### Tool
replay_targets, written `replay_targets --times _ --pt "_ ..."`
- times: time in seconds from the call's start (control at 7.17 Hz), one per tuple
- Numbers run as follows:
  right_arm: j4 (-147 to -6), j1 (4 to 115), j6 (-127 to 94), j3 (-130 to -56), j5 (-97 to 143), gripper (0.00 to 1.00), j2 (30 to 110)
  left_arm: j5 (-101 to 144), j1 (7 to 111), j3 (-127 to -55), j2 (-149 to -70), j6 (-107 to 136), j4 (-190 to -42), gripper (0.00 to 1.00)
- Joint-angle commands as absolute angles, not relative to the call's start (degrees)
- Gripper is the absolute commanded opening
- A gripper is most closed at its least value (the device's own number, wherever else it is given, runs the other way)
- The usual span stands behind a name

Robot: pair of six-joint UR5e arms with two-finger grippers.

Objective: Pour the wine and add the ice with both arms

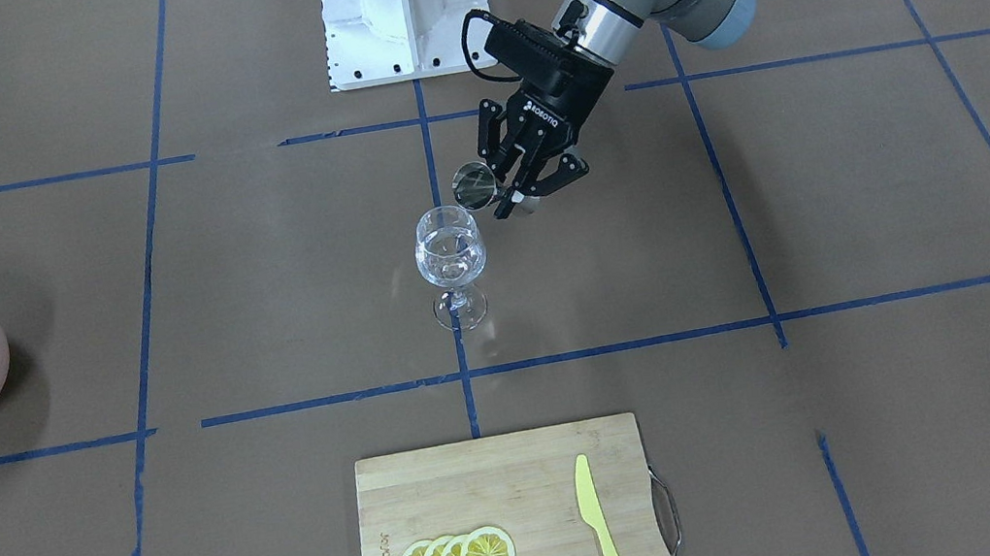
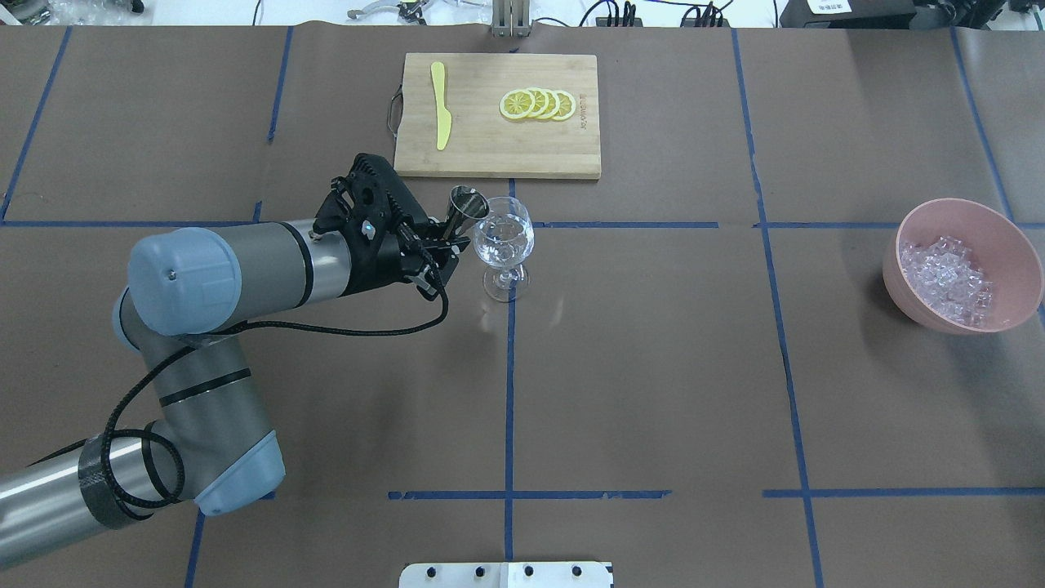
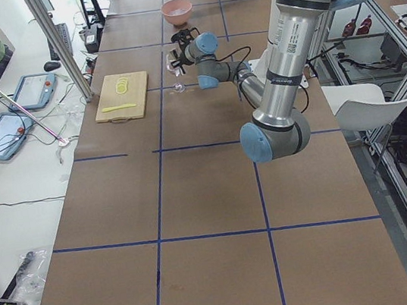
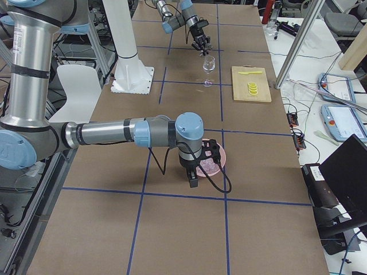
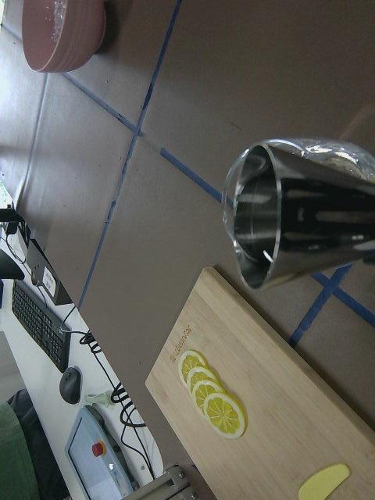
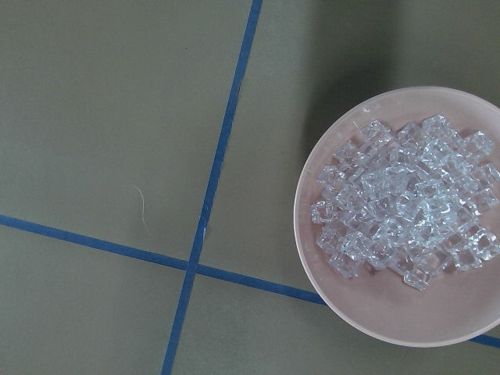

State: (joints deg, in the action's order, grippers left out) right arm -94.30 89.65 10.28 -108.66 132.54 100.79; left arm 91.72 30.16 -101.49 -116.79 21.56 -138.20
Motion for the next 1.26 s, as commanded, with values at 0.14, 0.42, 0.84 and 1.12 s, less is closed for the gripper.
replay_targets --times 0.14,0.42,0.84,1.12 --pt "-94.31 89.65 10.28 -108.63 132.54 1.00 101.07 91.76 30.15 -105.98 -117.68 21.36 -127.92 0.00" --pt "-94.31 89.65 10.28 -108.63 132.63 1.00 101.16 91.76 30.15 -106.17 -119.44 21.36 -122.98 0.00" --pt "-94.31 89.65 10.28 -108.63 132.63 1.00 101.16 91.67 30.15 -106.17 -121.37 21.36 -117.69 0.00" --pt "-94.31 89.65 10.28 -108.46 132.63 1.00 101.25 91.67 30.23 -106.43 -122.60 21.27 -114.10 0.00"
